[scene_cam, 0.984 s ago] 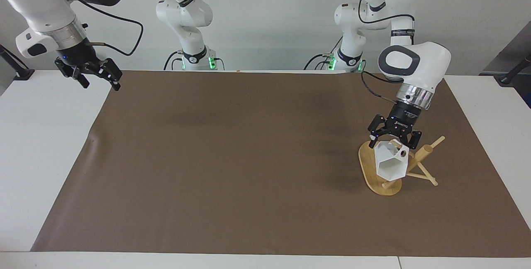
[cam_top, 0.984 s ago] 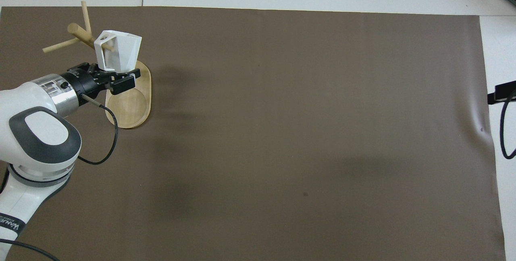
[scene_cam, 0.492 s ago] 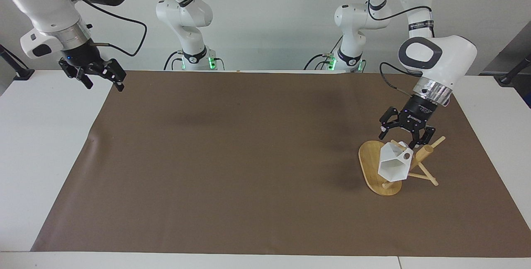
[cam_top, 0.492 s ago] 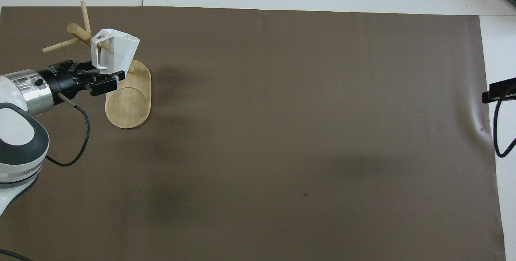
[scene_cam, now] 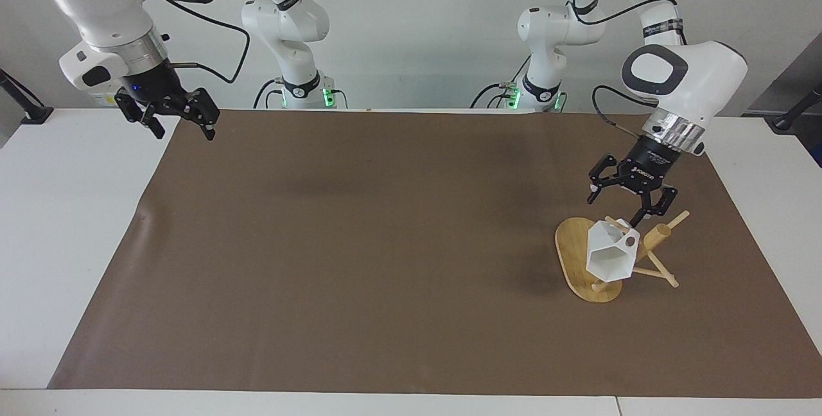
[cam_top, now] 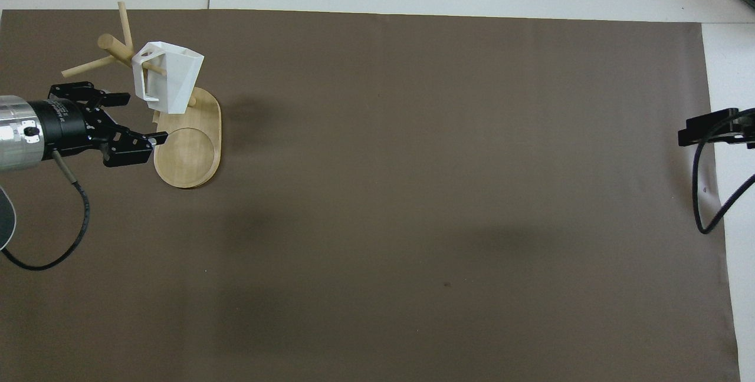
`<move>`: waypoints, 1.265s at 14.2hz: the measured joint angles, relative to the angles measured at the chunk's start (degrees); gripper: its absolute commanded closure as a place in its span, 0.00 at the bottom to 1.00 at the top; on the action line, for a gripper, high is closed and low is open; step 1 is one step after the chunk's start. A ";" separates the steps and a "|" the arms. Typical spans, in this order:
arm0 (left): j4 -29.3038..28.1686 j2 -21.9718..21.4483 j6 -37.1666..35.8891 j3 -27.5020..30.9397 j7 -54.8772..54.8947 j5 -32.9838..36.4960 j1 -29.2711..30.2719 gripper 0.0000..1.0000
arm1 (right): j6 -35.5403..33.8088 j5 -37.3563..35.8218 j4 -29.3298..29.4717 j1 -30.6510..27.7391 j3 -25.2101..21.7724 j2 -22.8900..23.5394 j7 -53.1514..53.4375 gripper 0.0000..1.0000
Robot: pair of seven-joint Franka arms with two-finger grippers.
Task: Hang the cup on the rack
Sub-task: 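Open the left gripper and pull it back from the cup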
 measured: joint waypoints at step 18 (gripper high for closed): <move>12.67 -1.84 -31.08 -0.87 97.11 24.91 2.13 0.00 | 0.55 -0.04 -0.01 -0.59 -2.44 0.00 0.00 0.00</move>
